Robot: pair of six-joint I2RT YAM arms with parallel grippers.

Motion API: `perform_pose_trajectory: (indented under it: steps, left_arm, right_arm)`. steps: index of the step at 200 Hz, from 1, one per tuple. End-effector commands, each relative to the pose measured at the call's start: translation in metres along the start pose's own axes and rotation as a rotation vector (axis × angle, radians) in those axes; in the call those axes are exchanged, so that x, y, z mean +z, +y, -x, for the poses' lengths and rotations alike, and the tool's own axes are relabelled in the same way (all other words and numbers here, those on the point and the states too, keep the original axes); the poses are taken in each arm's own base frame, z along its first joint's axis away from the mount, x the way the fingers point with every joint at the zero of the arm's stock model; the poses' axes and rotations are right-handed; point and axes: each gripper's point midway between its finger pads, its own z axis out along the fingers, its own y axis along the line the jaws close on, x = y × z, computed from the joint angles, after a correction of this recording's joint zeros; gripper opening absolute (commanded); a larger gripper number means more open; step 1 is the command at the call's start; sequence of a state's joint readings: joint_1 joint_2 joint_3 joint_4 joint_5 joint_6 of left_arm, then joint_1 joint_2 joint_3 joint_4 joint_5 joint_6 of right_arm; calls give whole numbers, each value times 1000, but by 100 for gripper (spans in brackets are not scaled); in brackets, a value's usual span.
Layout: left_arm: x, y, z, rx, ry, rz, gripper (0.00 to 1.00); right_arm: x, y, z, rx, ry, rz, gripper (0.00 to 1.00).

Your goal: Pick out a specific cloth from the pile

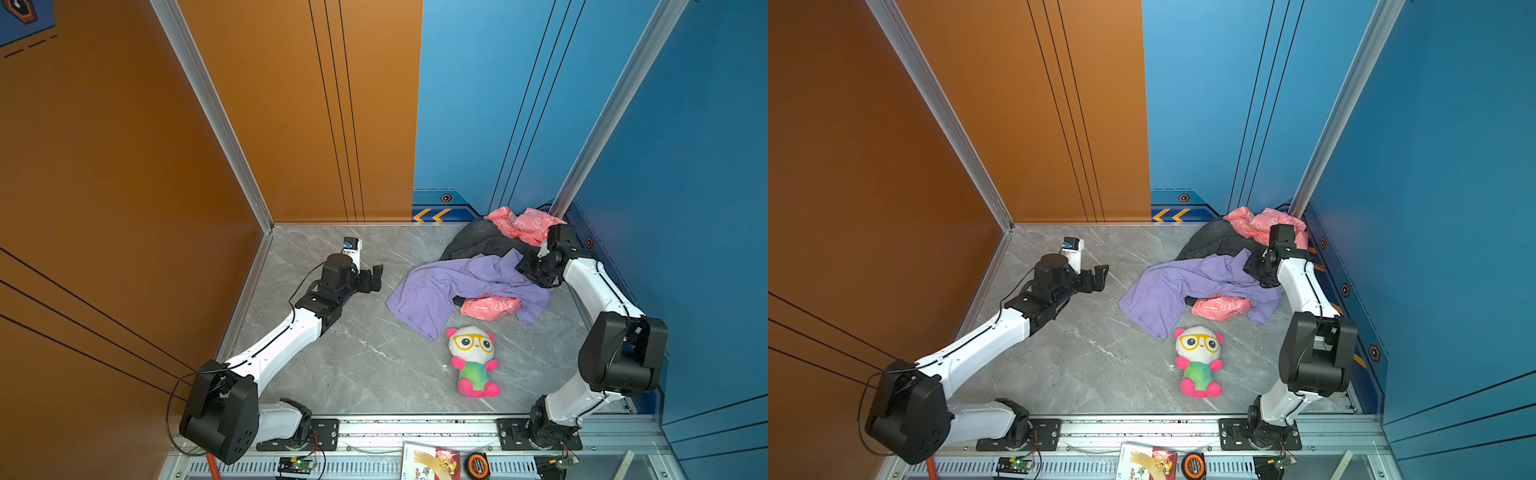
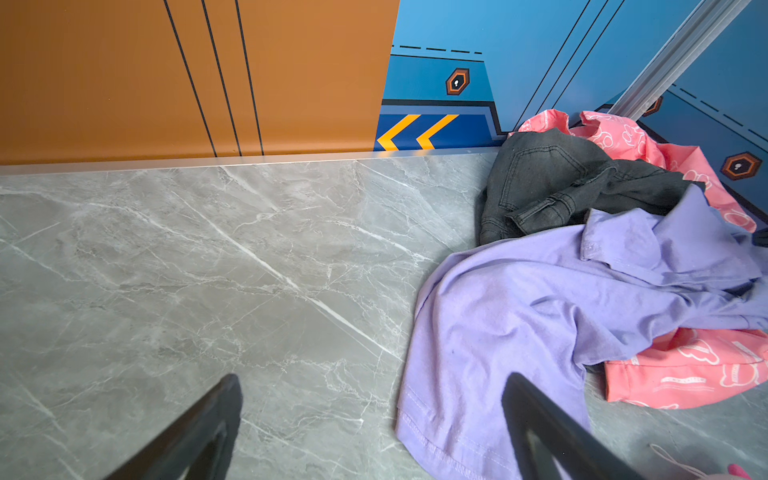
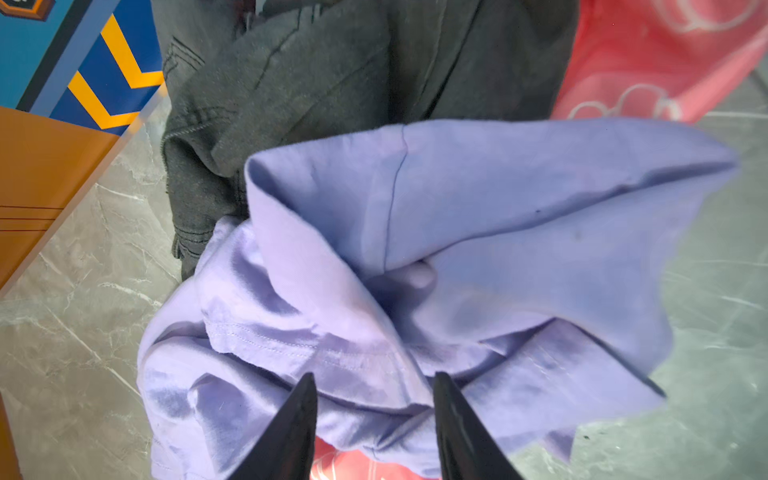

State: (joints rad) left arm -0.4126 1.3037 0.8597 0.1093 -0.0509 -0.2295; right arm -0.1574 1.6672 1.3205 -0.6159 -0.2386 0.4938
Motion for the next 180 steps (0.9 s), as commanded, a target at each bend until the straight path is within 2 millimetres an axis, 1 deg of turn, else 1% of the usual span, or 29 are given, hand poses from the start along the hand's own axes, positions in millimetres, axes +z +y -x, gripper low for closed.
perform_pose_trajectory:
  steps: [1, 22, 47, 59, 71, 90, 109, 118, 130, 154, 180]
  left_arm:
    - [-5, 1, 10, -4, -33, 0, 98]
    - [-8, 6, 9, -7, -37, 12, 98]
    - [-11, 11, 6, -12, -37, 25, 98]
    - [-13, 14, 4, -16, -38, 33, 98]
    - [-14, 16, 4, -21, -41, 38, 98]
    - [-15, 18, 4, -25, -44, 40, 98]
    - [-15, 19, 4, -27, -44, 40, 98]
    - [-15, 20, 4, -28, -45, 39, 98]
    - [-15, 21, 5, -29, -48, 40, 98]
    - [-16, 21, 5, -31, -51, 37, 98]
    - [-18, 21, 5, -33, -55, 33, 98]
  right_arm:
    - [12, -2, -4, 54, 22, 11, 43]
    - [17, -11, -4, 72, 20, -26, 42]
    - [17, -19, -5, 88, 6, -62, 42]
    - [18, -20, -5, 94, 7, -67, 39]
    - [20, -20, -7, 100, 13, -62, 34]
    - [24, -18, -11, 120, 31, -45, 20]
    - [20, -11, -7, 130, 9, -25, 8]
    - [14, -7, 0, 131, -26, -15, 5]
    - [2, 3, 12, 127, -86, 17, 0]
    - [-27, 26, 39, 123, -203, 98, 0]
    - [-68, 61, 73, 128, -361, 237, 0]
